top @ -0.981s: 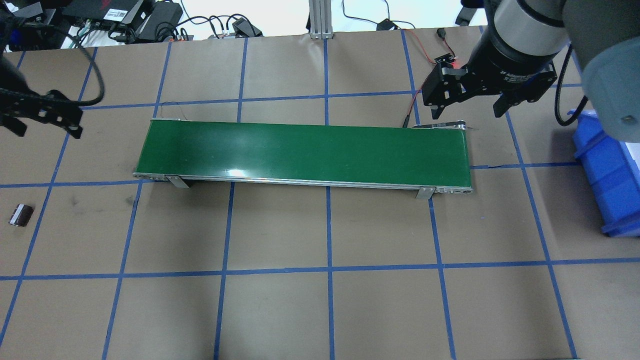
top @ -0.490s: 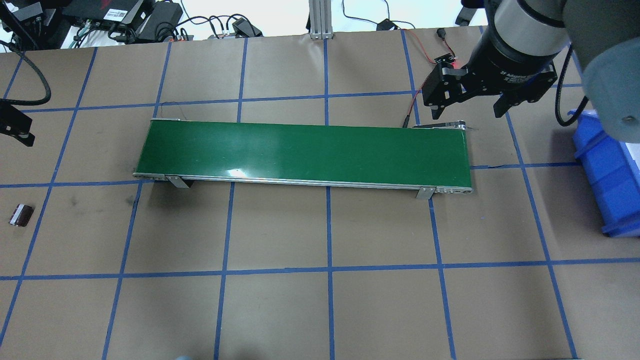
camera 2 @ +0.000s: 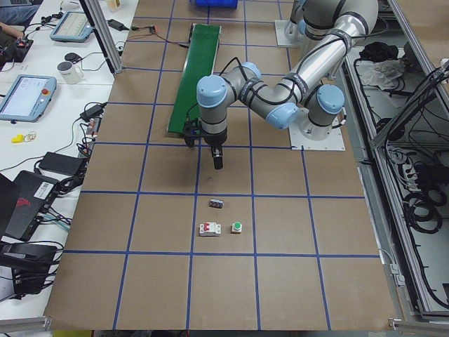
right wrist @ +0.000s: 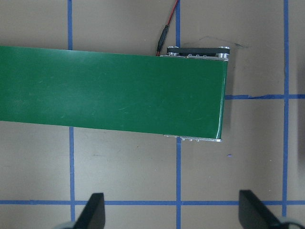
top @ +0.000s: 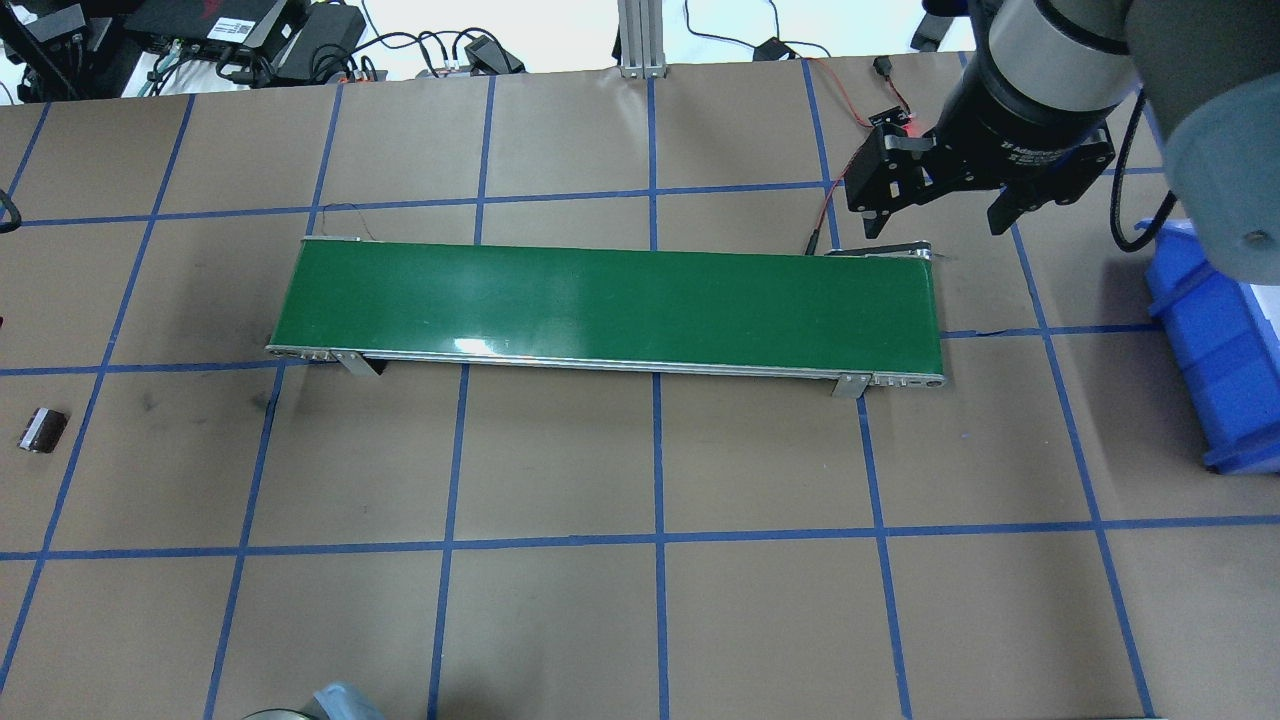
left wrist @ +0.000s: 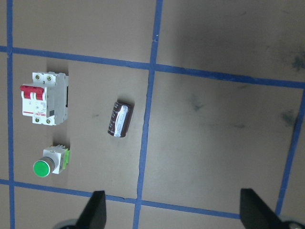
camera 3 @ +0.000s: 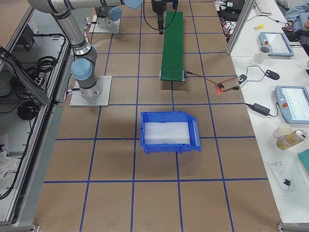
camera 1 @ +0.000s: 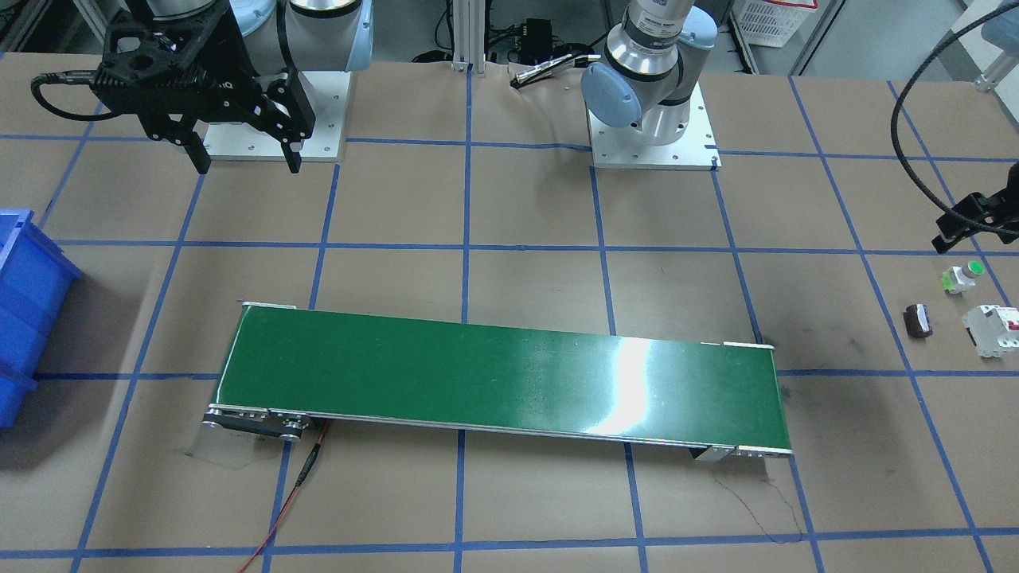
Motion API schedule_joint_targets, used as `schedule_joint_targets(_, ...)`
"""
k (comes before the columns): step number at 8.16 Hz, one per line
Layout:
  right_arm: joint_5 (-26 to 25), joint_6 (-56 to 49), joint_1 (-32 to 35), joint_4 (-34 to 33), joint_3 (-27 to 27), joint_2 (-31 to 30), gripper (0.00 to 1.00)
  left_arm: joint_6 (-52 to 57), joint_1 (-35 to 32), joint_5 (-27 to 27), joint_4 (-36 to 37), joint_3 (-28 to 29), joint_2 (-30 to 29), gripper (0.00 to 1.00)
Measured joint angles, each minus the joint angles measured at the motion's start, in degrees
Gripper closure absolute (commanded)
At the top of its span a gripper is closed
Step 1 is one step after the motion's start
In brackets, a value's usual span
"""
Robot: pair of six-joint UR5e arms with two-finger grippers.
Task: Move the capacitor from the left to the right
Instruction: 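Lower the left gripper and grasp the brown capacitor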
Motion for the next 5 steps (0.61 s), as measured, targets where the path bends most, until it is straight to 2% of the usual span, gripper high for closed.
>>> schedule_joint_targets(5, -0.1, 0.0, 0.0, 0.0, 0.0, 0.0, 0.0, 8.4, 6.0, 0.1, 8.9, 0.0, -12.5, 0.0)
